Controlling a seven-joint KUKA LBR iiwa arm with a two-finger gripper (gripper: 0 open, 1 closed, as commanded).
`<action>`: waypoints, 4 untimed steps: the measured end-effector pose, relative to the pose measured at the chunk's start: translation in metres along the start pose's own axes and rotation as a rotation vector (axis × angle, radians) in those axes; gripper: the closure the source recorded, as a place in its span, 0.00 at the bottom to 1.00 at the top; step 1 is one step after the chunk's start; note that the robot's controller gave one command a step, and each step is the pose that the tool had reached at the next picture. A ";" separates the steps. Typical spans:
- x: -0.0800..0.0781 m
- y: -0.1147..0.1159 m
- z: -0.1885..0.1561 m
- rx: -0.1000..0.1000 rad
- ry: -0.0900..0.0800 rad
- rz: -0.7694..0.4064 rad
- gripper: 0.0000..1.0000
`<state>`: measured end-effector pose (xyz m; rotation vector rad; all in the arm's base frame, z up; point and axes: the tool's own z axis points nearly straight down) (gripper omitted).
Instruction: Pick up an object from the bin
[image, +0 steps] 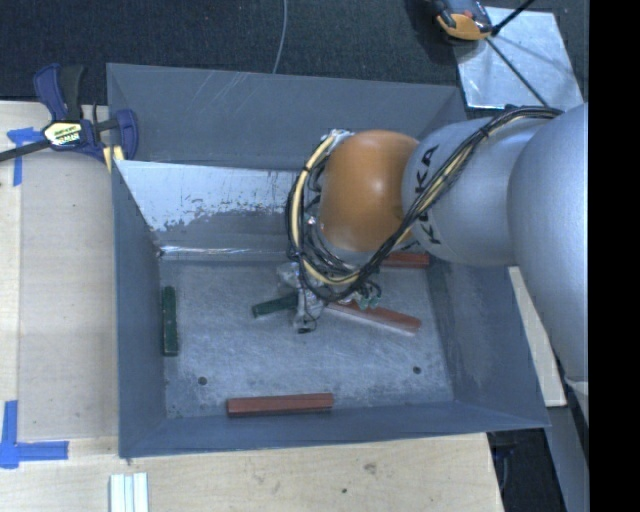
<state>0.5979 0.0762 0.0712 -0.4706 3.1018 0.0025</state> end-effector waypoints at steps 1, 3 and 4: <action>0.018 -0.029 -0.091 0.001 0.001 0.026 1.00; 0.030 -0.047 -0.160 0.001 0.001 0.051 1.00; 0.030 -0.047 -0.160 0.001 0.001 0.051 1.00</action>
Offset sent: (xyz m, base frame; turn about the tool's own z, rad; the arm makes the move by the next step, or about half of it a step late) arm 0.0000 0.0000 0.0000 0.0000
